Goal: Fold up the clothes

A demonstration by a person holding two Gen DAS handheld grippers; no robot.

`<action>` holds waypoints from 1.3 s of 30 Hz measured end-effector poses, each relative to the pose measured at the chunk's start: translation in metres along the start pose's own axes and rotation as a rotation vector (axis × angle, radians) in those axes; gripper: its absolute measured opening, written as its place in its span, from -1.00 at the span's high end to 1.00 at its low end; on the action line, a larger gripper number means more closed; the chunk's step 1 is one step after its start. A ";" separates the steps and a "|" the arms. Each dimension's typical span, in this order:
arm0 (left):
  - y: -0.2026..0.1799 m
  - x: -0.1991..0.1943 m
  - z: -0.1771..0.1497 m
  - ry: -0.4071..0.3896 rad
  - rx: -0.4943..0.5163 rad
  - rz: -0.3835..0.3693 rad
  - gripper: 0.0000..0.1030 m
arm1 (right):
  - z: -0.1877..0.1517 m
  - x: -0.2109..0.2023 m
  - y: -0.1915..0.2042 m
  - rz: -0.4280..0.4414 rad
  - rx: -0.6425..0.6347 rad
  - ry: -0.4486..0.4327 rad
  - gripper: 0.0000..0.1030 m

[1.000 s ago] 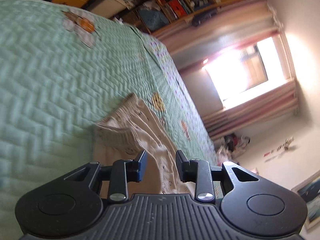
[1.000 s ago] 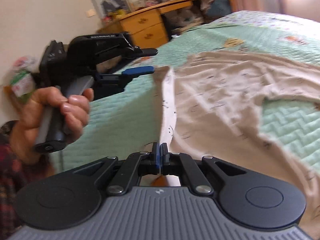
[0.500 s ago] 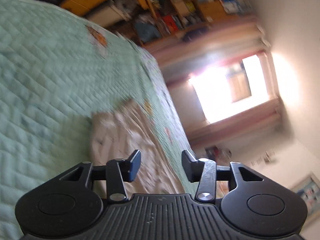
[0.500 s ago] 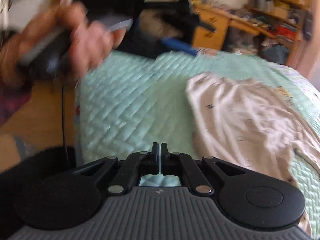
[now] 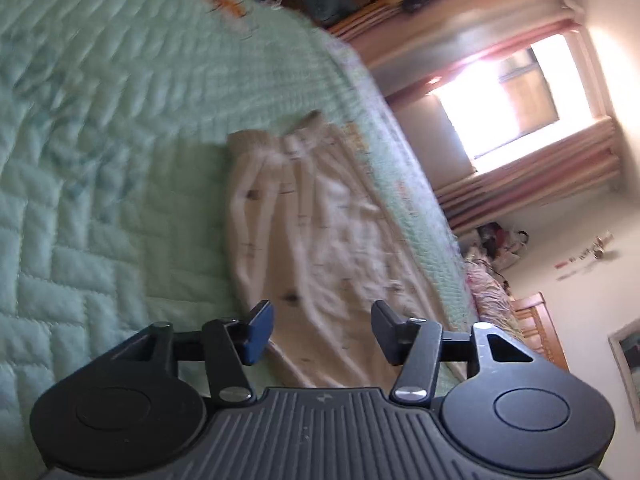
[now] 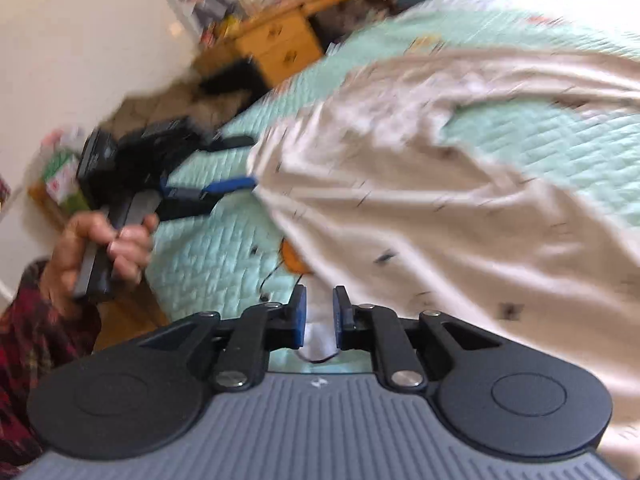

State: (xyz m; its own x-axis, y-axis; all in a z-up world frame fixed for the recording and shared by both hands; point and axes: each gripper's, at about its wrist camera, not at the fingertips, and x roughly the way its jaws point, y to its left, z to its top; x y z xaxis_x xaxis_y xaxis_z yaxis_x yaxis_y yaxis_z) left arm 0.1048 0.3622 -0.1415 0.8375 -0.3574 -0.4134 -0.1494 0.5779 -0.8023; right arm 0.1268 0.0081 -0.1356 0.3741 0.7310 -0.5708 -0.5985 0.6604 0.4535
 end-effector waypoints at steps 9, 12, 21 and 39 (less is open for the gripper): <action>-0.017 0.044 -0.059 0.167 0.103 0.088 -0.19 | -0.036 -0.036 -0.036 -0.197 0.120 -0.028 0.11; -0.031 0.038 -0.056 0.151 0.091 0.105 -0.21 | -0.042 -0.070 -0.035 -0.191 0.115 -0.117 0.11; -0.084 0.070 -0.104 0.254 0.219 0.171 -0.52 | -0.091 -0.141 -0.118 -0.315 0.405 -0.237 0.08; -0.157 0.060 -0.143 0.185 0.327 0.241 -0.55 | -0.130 -0.247 -0.198 -0.434 0.640 -0.580 0.06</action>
State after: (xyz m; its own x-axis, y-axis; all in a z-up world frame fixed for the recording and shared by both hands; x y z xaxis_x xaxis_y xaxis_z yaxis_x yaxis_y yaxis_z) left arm 0.1034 0.1452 -0.1021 0.6864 -0.2925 -0.6659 -0.1298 0.8516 -0.5078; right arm 0.0610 -0.3259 -0.1730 0.8658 0.2595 -0.4279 0.1096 0.7360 0.6681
